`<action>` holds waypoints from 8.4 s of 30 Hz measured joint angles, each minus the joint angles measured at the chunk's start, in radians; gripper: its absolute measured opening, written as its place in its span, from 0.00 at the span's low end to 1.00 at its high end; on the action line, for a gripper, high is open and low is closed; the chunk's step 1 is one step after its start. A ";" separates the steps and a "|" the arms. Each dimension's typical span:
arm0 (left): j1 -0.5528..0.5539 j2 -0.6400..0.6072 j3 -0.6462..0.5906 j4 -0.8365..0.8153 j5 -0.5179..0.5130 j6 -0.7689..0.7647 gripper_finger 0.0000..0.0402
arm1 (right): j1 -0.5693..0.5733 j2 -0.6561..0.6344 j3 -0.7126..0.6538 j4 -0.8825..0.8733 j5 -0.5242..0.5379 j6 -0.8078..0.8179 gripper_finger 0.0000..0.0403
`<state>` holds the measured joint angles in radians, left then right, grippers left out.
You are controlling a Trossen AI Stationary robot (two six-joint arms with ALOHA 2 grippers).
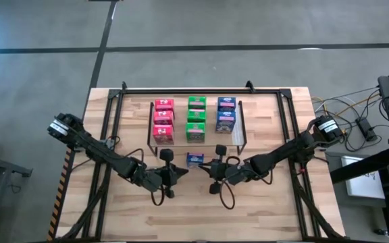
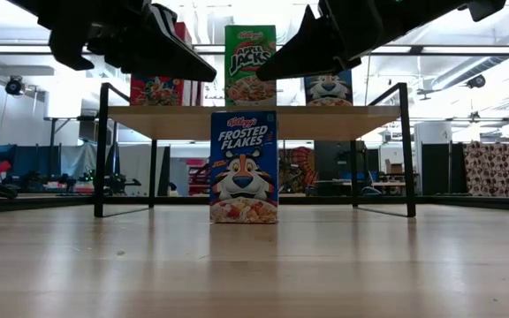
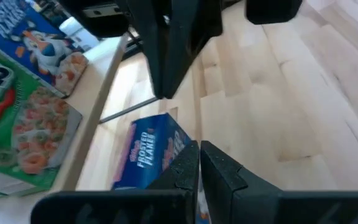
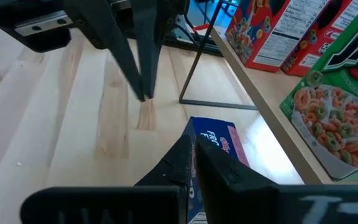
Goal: Stack cereal on shelf
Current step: Put the blue cereal box on the shelf, aligned with the other blue cereal boxes
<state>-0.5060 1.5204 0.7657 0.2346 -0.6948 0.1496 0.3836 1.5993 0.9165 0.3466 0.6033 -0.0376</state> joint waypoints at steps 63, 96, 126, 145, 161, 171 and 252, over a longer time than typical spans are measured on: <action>0.011 0.192 -0.009 0.240 -0.291 0.046 0.00 | 0.028 -0.010 -0.002 -0.060 0.050 0.107 0.03; 0.008 0.216 0.005 0.247 -0.318 0.024 0.00 | 0.028 -0.010 0.001 -0.082 0.022 0.118 0.03; -0.004 0.217 0.009 0.249 -0.289 0.013 0.00 | 0.006 0.046 0.027 -0.081 0.026 0.124 0.67; -0.008 0.217 0.009 0.249 -0.289 0.007 0.00 | -0.018 0.131 0.197 -0.297 0.056 0.064 0.65; -0.008 0.217 0.009 0.249 -0.289 0.005 0.00 | -0.022 0.138 0.262 -0.449 0.071 0.090 0.64; -0.008 0.217 0.009 0.249 -0.289 0.005 0.00 | -0.027 0.138 0.257 -0.471 0.071 0.089 0.61; -0.194 -0.225 0.005 0.114 -0.291 0.193 0.00 | -0.033 -0.358 0.255 -0.767 -0.291 0.215 0.42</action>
<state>-0.6998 1.2949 0.7704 0.3485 -0.9855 0.3422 0.3508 1.2415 1.1717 -0.4201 0.3121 0.1770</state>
